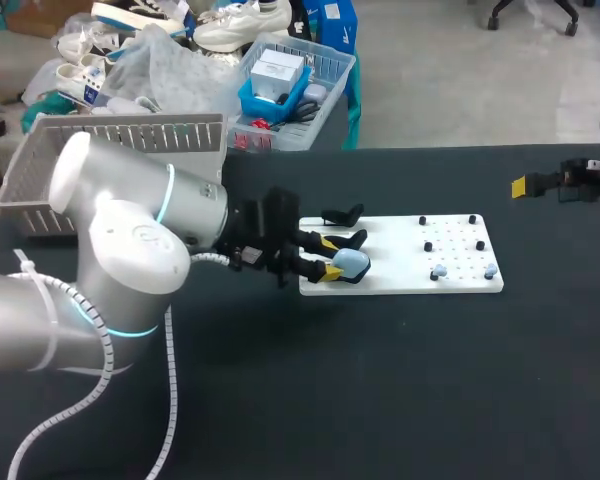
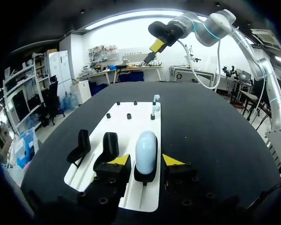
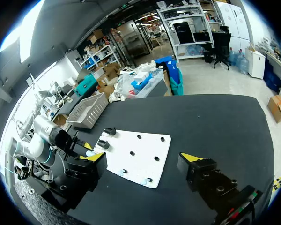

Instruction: Pick up each earbud case from the left stands, insert the matching earbuds, close the lid, and place the case in the box.

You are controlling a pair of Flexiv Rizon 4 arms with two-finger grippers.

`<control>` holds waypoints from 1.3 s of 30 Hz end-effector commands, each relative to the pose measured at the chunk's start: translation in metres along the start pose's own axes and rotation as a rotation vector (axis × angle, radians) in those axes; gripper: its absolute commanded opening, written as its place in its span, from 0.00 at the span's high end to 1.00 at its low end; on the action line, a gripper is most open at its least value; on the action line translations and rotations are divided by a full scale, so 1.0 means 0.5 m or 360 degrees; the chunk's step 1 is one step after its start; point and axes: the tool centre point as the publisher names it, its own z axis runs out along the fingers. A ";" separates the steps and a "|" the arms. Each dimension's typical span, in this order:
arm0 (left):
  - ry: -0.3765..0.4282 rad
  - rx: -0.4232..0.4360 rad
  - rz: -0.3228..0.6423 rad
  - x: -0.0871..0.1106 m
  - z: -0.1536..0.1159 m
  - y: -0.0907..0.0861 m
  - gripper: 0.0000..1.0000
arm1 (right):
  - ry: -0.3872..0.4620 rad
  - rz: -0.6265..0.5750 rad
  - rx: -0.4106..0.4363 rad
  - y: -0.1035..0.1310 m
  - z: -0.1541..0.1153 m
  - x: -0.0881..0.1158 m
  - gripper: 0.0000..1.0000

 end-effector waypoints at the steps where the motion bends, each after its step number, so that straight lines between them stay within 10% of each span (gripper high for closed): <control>1: 0.0003 -0.0009 -0.0002 0.001 0.007 0.003 0.58 | 0.0004 0.0002 0.0009 0.002 -0.003 -0.001 0.00; 15: -0.0001 -0.0008 -0.0017 -0.004 0.008 0.001 0.59 | 0.0004 0.0002 0.0009 0.002 -0.003 -0.001 0.00; 21: 0.0001 -0.0005 -0.0022 -0.003 0.009 -0.001 0.66 | 0.0004 0.0002 0.0009 0.002 -0.003 -0.001 0.00; 27: -0.0007 -0.0012 -0.0052 -0.006 0.008 0.000 1.00 | 0.0004 0.0002 0.0009 0.002 -0.003 -0.001 0.00; 39: -0.0171 0.0003 -0.0130 -0.063 -0.057 0.009 1.00 | 0.0004 0.0002 0.0009 0.002 -0.003 -0.001 0.00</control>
